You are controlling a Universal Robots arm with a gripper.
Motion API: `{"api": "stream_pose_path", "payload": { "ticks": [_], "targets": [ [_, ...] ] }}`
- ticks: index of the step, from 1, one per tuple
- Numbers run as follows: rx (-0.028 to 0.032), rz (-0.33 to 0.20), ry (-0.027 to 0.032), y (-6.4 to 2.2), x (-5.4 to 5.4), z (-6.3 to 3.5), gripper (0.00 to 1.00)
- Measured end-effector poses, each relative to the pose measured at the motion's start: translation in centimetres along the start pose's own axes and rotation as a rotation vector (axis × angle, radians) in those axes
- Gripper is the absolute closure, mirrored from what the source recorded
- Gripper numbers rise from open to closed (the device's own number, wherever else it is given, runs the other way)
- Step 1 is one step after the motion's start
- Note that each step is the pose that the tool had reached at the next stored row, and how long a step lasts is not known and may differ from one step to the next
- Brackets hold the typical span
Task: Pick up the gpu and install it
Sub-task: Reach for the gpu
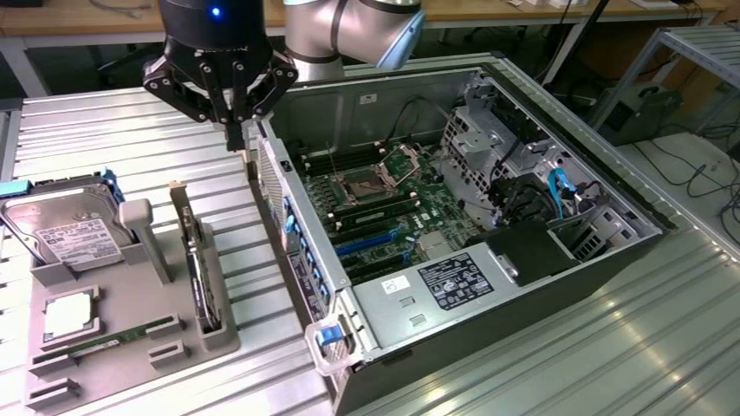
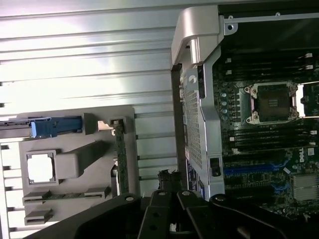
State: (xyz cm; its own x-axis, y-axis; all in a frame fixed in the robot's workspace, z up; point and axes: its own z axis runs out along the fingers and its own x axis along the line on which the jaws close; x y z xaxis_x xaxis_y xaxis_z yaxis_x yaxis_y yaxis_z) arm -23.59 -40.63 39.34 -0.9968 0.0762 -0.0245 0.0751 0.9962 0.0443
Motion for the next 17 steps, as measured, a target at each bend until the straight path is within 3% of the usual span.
{"api": "stream_pose_path", "payload": {
  "ticks": [17],
  "targets": [
    [0.0000, 0.000, 0.0000, -0.31, 1.3, -0.05, 0.89]
  ]
}}
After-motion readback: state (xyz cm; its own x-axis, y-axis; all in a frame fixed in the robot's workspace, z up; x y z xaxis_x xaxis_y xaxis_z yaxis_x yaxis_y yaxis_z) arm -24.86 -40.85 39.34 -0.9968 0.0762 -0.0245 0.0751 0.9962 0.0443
